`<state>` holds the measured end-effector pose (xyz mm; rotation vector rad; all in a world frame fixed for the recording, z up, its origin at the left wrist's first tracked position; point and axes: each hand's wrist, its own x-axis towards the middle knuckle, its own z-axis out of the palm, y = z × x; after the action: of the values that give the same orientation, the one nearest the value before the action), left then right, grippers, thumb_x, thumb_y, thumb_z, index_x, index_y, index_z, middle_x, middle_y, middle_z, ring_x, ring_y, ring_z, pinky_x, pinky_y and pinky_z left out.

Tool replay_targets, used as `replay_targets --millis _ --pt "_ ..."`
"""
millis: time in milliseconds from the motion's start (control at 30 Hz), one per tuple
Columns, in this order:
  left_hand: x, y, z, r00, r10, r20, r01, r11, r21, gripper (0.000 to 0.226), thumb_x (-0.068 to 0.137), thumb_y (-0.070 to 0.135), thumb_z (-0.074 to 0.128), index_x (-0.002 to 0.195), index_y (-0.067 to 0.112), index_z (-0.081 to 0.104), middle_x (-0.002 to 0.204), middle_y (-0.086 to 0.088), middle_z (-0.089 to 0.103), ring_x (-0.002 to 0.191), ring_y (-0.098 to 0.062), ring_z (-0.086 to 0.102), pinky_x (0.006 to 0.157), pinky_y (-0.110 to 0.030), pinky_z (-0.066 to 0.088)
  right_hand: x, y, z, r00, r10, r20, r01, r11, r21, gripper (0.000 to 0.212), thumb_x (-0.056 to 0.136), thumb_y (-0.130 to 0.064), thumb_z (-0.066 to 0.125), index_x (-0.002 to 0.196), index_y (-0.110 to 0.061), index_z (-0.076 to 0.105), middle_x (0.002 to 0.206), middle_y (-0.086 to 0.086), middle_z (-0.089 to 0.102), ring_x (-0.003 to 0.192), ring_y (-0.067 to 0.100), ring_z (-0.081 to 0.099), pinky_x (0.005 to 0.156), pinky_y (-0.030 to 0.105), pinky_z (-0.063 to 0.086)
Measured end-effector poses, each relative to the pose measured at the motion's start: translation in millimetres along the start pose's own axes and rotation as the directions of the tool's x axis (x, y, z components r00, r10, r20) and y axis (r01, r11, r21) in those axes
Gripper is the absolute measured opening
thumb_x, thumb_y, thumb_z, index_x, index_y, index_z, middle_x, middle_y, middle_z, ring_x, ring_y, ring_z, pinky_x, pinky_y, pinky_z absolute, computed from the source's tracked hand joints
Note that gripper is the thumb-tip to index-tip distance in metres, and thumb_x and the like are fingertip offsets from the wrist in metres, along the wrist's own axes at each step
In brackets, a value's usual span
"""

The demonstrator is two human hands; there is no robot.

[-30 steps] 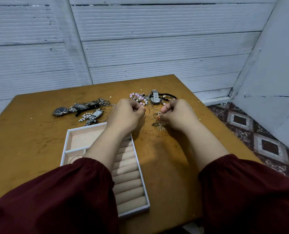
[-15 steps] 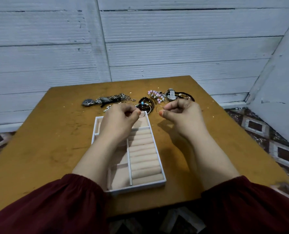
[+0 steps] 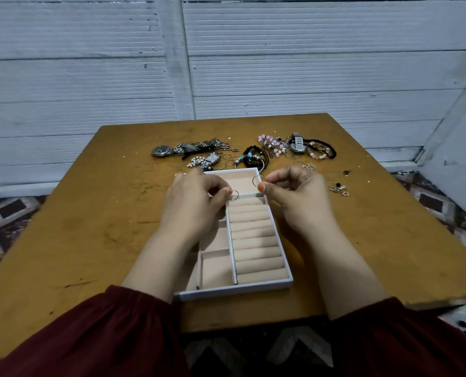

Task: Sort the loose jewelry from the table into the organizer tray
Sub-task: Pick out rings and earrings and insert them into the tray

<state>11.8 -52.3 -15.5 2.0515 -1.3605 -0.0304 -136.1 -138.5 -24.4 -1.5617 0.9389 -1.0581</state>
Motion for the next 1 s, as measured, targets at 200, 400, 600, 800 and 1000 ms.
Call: replay_targets --millis 200,400,600,800,1000 --pt "-2 0 0 0.999 0.015 0.031 -0.018 0.995 0.095 0.015 0.090 0.040 0.058 0.093 0.033 0.071 0.082 0.008 0.045 0.095 -0.021 0.042 0.076 -0.034 0.036 -4 5 -2 1.000 0.002 0.018 -0.002 1.000 -0.004 0.019 0.074 -0.004 0.078 0.071 -0.018 0.065 0.065 0.002 0.067 0.056 0.005 0.063 0.053 0.020 0.049" --pt "-2 6 2 0.997 0.063 0.041 -0.070 0.977 0.202 0.017 0.091 0.040 0.056 0.095 0.034 0.071 0.084 0.010 0.044 0.090 -0.016 0.035 0.071 -0.031 0.028 -5 9 -4 0.999 0.037 0.035 -0.038 0.999 0.039 0.017 0.075 -0.004 0.077 0.074 -0.016 0.066 0.072 0.011 0.070 0.076 0.031 0.071 0.068 0.041 0.056" --pt "-2 10 4 0.993 0.100 0.061 -0.113 0.956 0.272 0.018 0.091 0.040 0.055 0.099 0.034 0.071 0.088 0.010 0.044 0.091 -0.014 0.033 0.072 -0.030 0.027 -6 10 -5 0.998 0.041 0.041 -0.042 0.998 0.035 0.015 0.074 -0.005 0.078 0.075 -0.015 0.067 0.074 0.013 0.071 0.078 0.035 0.070 0.072 0.048 0.057" --pt "-3 12 3 0.987 0.139 0.081 -0.158 0.934 0.322 0.021 0.092 0.040 0.055 0.105 0.033 0.070 0.088 0.010 0.040 0.088 -0.012 0.026 0.073 -0.029 0.022 -6 9 -6 0.998 0.045 0.054 -0.046 0.999 0.025 0.012 0.075 -0.006 0.077 0.078 -0.012 0.068 0.077 0.014 0.071 0.079 0.034 0.070 0.070 0.046 0.057" --pt "-4 14 1 0.980 0.173 0.099 -0.197 0.913 0.358 0.024 0.093 0.041 0.052 0.109 0.033 0.068 0.088 0.010 0.038 0.094 -0.017 0.034 0.070 -0.028 0.017 -5 11 -6 0.997 0.046 0.061 -0.048 0.999 0.024 0.011 0.075 -0.007 0.077 0.079 -0.013 0.069 0.077 0.013 0.072 0.073 0.030 0.069 0.064 0.036 0.054"
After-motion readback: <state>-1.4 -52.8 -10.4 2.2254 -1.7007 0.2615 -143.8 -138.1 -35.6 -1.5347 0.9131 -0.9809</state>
